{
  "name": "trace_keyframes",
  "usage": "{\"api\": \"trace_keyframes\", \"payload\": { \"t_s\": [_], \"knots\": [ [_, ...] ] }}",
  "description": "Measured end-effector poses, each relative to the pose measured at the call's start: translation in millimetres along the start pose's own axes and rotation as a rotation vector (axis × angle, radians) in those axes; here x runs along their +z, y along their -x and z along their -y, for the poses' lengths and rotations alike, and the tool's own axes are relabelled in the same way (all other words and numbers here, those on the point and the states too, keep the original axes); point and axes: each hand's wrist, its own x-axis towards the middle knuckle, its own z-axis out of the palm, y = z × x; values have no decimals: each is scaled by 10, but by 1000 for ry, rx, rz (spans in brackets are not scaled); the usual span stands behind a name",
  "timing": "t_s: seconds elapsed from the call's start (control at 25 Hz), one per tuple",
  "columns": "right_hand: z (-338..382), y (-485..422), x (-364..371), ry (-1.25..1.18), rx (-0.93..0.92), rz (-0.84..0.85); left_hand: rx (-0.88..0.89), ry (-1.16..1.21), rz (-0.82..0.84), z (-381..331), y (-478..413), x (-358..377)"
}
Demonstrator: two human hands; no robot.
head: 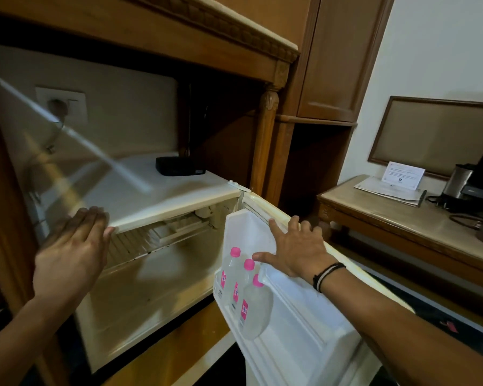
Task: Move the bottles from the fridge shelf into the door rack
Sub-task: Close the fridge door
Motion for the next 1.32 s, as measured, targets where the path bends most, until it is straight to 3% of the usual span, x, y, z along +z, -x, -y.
{"api": "trace_keyframes", "payload": {
  "t_s": [0.44,0.56,0.76,0.88,1.12,1.24,1.32],
  "knots": [
    [459,-103,-250,-340,-312,-80,-55,-30,265,-72,-73,-523],
    [590,-145,-257,-433,-369,-166,-68,-44,325,-132,-151,-623],
    [956,-224,-227,-505,-573,-358,-36,37,145,-149,-306,-871],
    [1237,-303,-225,-562,-621,-443,-33,81,128,-122,-388,-978],
    [1635,-524,-218,-656,-608,-508,-100,105,209,-171,-386,-922],
    [1740,-593,-206,-628,-586,-547,-186,177,176,-121,-445,-927],
    [1801,-638,-222,-623,-567,-547,-145,125,167,-138,-444,-900]
  ]
}}
